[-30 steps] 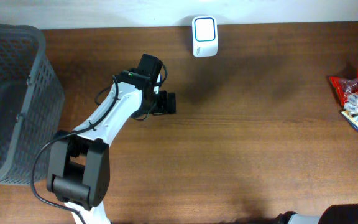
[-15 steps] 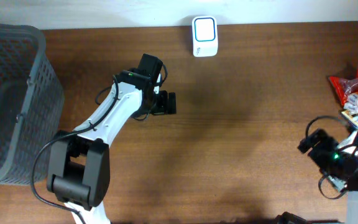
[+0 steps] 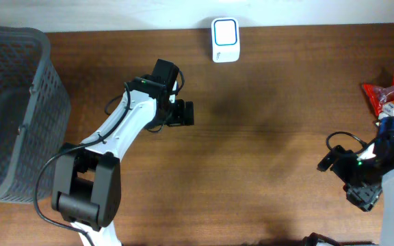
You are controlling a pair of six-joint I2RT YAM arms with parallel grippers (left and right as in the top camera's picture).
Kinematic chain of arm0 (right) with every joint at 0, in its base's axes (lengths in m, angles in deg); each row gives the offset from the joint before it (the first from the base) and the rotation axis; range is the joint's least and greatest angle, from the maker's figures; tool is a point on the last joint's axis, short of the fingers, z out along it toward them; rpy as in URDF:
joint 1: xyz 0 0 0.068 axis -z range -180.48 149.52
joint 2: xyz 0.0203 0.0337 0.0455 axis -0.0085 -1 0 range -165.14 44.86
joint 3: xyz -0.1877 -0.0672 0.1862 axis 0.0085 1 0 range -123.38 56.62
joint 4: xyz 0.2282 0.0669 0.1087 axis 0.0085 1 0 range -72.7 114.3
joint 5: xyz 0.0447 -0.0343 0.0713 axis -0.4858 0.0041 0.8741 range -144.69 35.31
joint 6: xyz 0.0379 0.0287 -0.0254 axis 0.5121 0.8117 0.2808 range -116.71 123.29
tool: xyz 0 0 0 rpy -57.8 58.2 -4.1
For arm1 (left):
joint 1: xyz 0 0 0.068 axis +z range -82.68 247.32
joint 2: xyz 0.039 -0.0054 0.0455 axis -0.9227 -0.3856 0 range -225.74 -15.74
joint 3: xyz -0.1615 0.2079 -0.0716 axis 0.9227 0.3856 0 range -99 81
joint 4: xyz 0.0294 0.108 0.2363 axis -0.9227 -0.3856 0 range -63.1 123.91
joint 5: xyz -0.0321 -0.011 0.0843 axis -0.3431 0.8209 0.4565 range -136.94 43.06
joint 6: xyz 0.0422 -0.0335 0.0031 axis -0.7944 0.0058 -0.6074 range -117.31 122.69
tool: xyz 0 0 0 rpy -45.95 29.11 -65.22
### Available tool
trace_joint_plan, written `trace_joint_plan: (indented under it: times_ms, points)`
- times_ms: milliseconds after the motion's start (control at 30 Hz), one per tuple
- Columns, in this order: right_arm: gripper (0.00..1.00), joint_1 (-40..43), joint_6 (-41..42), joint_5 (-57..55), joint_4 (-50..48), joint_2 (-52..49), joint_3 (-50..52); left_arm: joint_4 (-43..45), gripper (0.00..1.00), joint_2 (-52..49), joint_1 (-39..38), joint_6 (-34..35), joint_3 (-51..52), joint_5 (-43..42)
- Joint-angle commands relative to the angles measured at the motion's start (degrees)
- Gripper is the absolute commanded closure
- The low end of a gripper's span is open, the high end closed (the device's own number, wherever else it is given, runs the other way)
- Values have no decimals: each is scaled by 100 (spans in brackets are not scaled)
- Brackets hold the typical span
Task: Scan the item barcode
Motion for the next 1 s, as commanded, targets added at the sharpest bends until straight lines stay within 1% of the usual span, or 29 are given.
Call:
trace_joint_plan:
  times_ms: [0,67,100,167,267,367,500,567,667,733,833,967]
  points:
    - [2,-551,-295,57,-155,17,20,-4,1,22,31,17,-83,39]
    - [1,-813,-289,79,-282,17,20,-4,1,22,31,17,-83,39]
    - [2,-1145,-289,76,-507,13,20,-4,1,22,31,17,-83,39]
    - [2,-1464,-291,39,-824,63,20,-4,1,22,31,17,-83,39]
    - [2,-1930,-291,-278,-1285,612,20,-4,1,22,31,20,-83,39]
    - [1,-2094,-284,-354,-1349,1318,24,-4,1,22,31,17,-83,39]
    - [2,-2094,-289,-459,-1432,1818,232,-4,1,22,31,17,-83,39]
    - [2,-2094,-289,-490,-1895,2337,863,-4,1,22,20,17,-83,39]
    - [2,-2094,-289,-446,-3213,3246,2083,-4,1,22,20,17,-83,39]
    - [2,-2094,-289,-260,-4260,3926,3003,-4,1,22,20,20,-83,39]
    - [2,-2094,-289,-160,-5163,4701,3794,-4,1,22,20,17,-83,39]
    - [2,-2094,-302,-210,-5344,5484,4162,-4,1,22,20,17,-83,39]
